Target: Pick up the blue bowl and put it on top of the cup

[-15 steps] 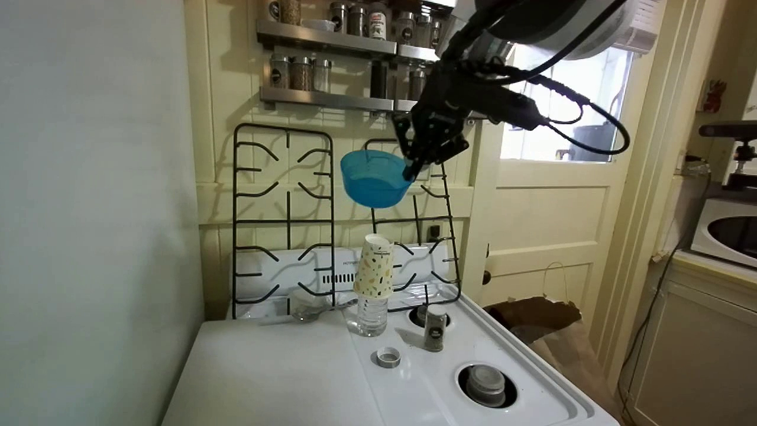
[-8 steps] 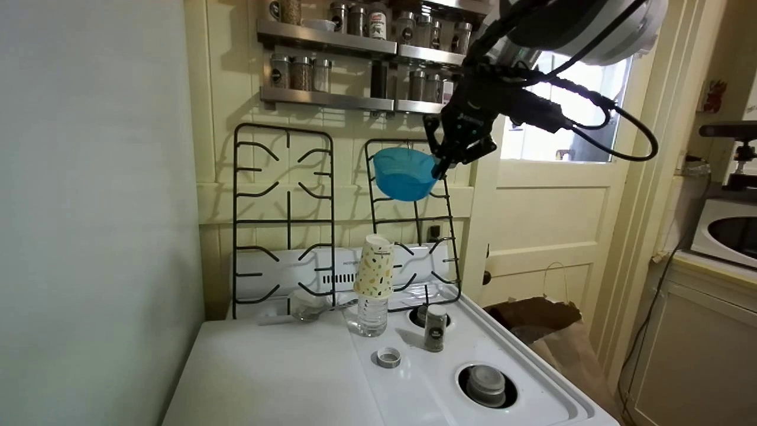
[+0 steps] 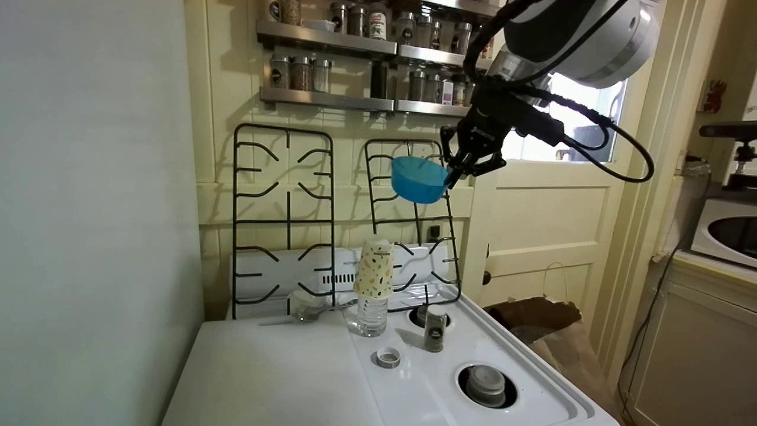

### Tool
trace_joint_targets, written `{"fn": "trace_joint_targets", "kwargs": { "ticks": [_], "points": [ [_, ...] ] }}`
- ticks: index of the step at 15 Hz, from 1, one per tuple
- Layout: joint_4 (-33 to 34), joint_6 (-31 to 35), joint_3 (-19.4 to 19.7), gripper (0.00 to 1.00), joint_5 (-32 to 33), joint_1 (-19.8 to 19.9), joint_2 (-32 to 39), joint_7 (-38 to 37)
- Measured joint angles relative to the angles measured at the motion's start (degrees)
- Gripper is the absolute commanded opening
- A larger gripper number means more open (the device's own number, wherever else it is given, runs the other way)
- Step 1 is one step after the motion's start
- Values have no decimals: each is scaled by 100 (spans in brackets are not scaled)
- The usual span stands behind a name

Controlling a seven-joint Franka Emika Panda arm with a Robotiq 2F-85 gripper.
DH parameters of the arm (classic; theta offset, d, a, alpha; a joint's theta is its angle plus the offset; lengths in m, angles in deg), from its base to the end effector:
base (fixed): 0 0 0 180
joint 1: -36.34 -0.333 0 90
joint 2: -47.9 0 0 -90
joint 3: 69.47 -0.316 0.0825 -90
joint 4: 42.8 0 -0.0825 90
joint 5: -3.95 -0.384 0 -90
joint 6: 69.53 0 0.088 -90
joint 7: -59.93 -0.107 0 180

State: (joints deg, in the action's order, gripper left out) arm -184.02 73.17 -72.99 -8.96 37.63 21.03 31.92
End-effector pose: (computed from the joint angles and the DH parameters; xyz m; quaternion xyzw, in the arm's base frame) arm 0.4426 0.0182 0.5161 -0.9245 0.2832 -0.2165 0.1349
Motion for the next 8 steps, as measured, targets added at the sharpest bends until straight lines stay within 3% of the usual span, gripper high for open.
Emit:
{"fn": "trace_joint_targets", "kwargs": {
  "ticks": [8],
  "points": [
    [359, -379, -164, 1, 31, 91, 361, -203]
  ]
}}
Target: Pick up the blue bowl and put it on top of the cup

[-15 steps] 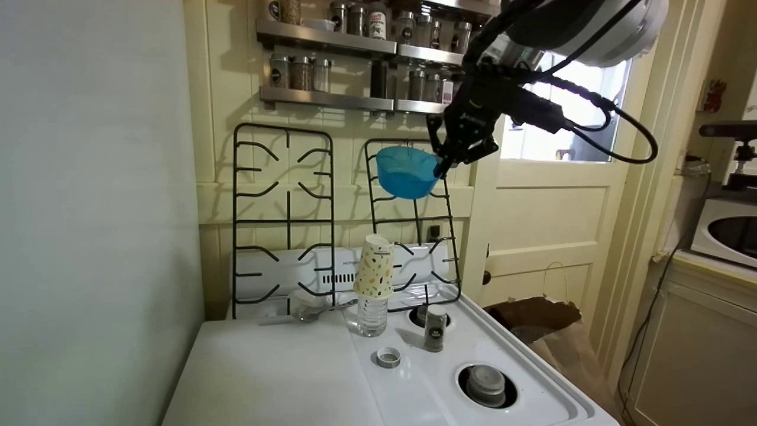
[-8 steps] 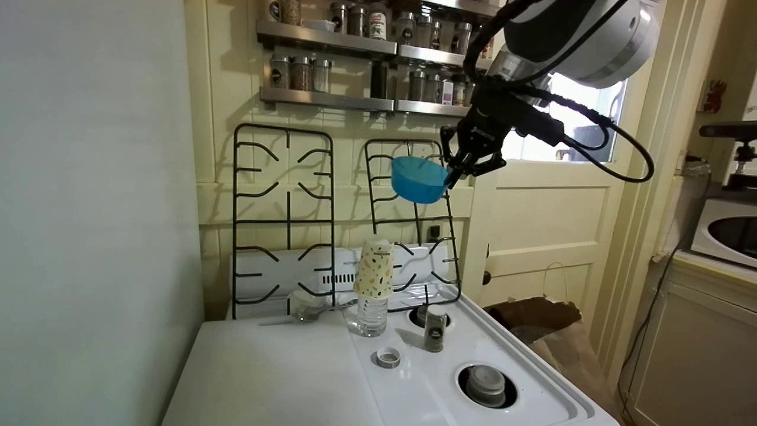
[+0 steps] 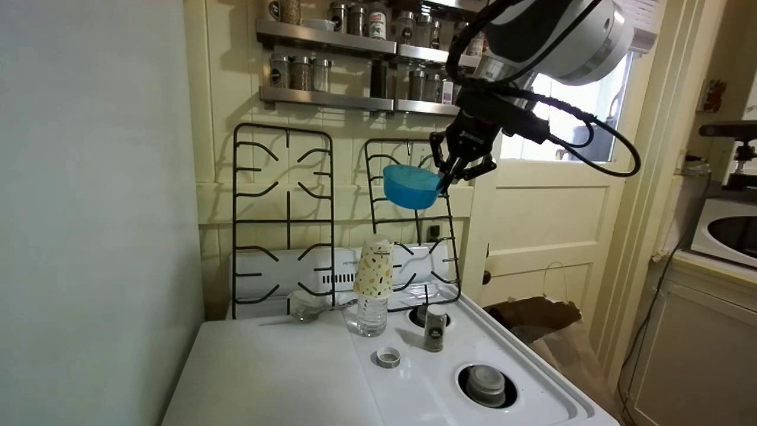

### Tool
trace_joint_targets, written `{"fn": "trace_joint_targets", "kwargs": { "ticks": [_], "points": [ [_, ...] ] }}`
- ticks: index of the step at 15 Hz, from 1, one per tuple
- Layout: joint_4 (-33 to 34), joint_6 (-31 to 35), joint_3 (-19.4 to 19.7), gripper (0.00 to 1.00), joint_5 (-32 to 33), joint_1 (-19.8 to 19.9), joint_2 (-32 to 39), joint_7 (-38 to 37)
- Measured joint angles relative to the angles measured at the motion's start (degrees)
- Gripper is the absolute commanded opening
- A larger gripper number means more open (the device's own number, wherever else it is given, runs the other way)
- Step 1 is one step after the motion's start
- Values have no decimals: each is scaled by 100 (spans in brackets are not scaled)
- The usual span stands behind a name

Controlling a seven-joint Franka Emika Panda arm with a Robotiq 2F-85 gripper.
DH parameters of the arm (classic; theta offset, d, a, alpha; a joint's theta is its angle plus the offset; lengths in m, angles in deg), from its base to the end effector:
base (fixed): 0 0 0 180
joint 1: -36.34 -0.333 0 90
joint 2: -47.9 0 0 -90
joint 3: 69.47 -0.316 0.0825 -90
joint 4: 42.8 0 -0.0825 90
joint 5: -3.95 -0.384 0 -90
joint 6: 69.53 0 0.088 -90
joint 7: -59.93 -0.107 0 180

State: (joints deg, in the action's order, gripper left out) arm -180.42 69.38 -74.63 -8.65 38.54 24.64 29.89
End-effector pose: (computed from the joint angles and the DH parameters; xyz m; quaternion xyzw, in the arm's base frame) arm 0.4589 0.0276 0.5112 -0.9302 0.2912 -0.1834 0.1273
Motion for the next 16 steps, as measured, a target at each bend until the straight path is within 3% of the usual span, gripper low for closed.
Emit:
{"fn": "trace_joint_targets", "kwargs": {
  "ticks": [8, 16],
  "points": [
    [192, 144, 76, 1, -436, -57, 554, 30],
    [536, 110, -41, 1, -432, -220, 1172, 23]
  ]
}}
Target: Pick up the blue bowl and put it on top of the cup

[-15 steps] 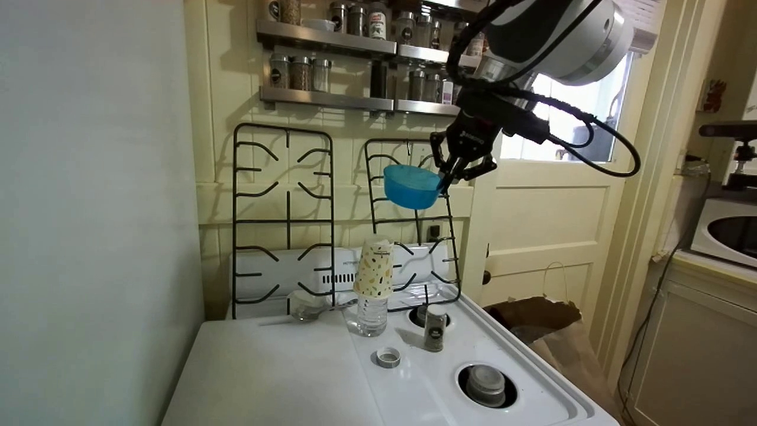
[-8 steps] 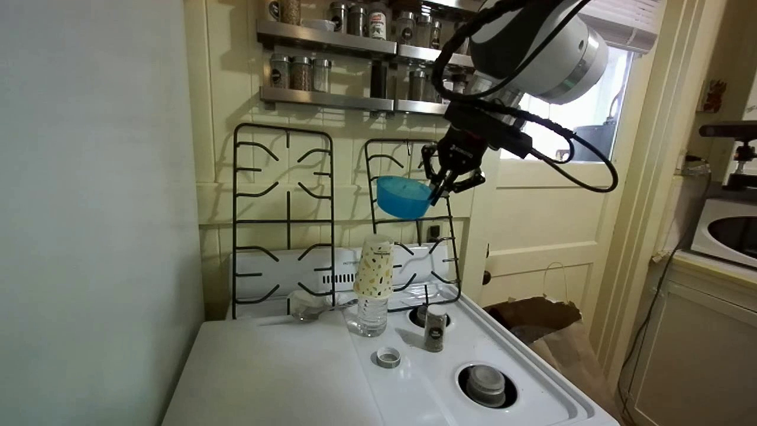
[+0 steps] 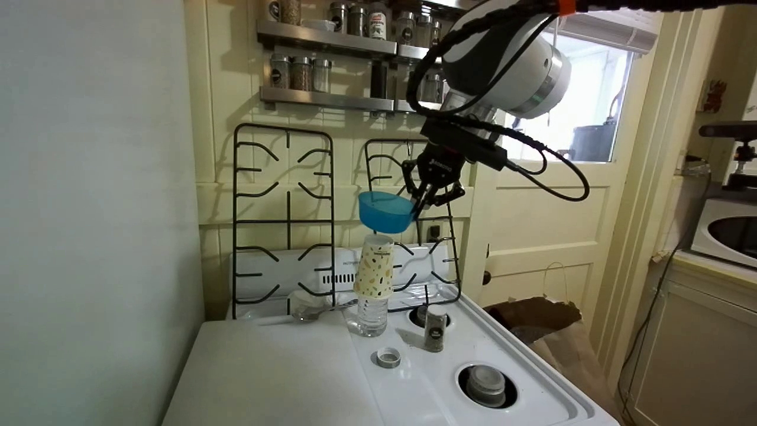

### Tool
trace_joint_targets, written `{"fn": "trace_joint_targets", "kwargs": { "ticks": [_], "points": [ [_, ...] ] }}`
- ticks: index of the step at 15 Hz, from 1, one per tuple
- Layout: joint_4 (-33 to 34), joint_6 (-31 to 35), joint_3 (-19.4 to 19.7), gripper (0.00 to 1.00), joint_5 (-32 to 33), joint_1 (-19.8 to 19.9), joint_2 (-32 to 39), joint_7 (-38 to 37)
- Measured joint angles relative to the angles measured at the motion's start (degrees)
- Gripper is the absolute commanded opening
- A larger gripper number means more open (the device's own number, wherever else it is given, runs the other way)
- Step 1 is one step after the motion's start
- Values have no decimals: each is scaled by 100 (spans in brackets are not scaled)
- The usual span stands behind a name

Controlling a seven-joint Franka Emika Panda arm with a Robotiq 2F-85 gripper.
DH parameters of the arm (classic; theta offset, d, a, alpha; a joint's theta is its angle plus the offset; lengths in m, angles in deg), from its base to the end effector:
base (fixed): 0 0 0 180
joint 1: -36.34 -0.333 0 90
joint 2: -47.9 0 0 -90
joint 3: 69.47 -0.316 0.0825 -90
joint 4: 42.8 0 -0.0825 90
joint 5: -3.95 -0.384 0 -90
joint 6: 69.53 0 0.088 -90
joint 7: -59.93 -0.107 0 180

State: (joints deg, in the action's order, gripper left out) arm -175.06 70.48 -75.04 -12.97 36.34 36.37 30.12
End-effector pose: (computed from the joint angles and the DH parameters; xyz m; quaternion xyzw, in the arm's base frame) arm 0.5059 0.0512 0.4614 -0.9345 0.2975 -0.1272 0.1481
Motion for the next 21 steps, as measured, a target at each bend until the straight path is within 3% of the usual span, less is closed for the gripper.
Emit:
{"fn": "trace_joint_targets", "kwargs": {
  "ticks": [12, 14, 21],
  "points": [
    [59, 0, -12, 1, 0, -83, 274, -9],
    [87, 0, -13, 30, 0, -84, 302, -15],
    [181, 0, -9, 82, 0, -84, 366, -59]
  ]
}}
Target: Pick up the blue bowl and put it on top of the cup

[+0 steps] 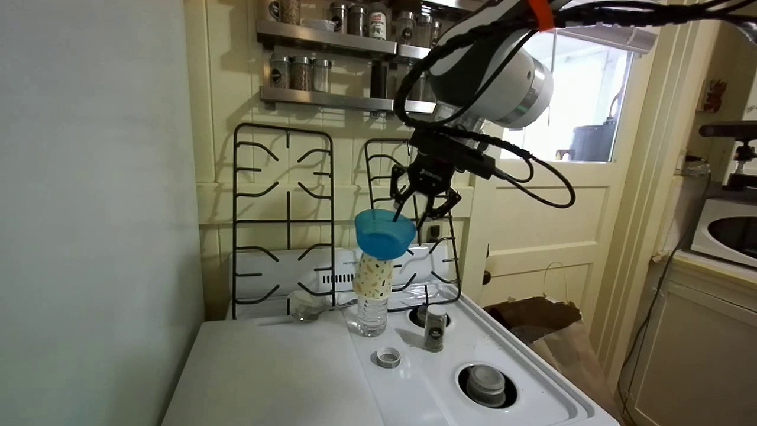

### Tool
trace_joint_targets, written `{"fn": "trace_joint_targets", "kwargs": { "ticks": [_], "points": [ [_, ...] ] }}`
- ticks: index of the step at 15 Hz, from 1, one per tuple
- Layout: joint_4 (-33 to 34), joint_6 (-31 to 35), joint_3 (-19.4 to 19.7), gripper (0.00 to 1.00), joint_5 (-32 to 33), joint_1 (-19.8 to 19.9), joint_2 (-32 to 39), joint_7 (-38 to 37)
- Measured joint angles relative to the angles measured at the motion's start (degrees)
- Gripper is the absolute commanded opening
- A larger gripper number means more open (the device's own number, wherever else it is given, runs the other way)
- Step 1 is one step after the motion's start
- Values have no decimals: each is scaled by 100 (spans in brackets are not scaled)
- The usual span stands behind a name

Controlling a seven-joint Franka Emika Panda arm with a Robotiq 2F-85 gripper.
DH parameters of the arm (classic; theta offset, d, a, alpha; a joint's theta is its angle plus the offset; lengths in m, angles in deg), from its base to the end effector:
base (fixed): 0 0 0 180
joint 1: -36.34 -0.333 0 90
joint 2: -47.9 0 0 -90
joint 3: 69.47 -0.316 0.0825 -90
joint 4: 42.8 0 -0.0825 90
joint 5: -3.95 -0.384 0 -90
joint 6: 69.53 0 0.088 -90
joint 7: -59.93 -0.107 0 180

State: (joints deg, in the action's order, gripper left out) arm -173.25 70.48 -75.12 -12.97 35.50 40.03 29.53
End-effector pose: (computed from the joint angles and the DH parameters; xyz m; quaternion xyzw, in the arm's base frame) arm 0.5191 0.0605 0.4440 -0.9372 0.2971 -0.1097 0.1460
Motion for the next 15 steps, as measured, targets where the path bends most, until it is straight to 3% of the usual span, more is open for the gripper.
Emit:
{"fn": "trace_joint_targets", "kwargs": {
  "ticks": [1, 2, 4, 10, 15],
  "points": [
    [0, 0, 0, 89, 0, 0, 2, -4],
    [0, 0, 0, 45, 0, 0, 3, -8],
    [0, 3, 1, 49, 2, 1, 4, -23],
    [0, 5, 6, 3, 24, 4, 9, -107],
    [1, 7, 24, 1, 24, 5, 19, -202]
  ]
}}
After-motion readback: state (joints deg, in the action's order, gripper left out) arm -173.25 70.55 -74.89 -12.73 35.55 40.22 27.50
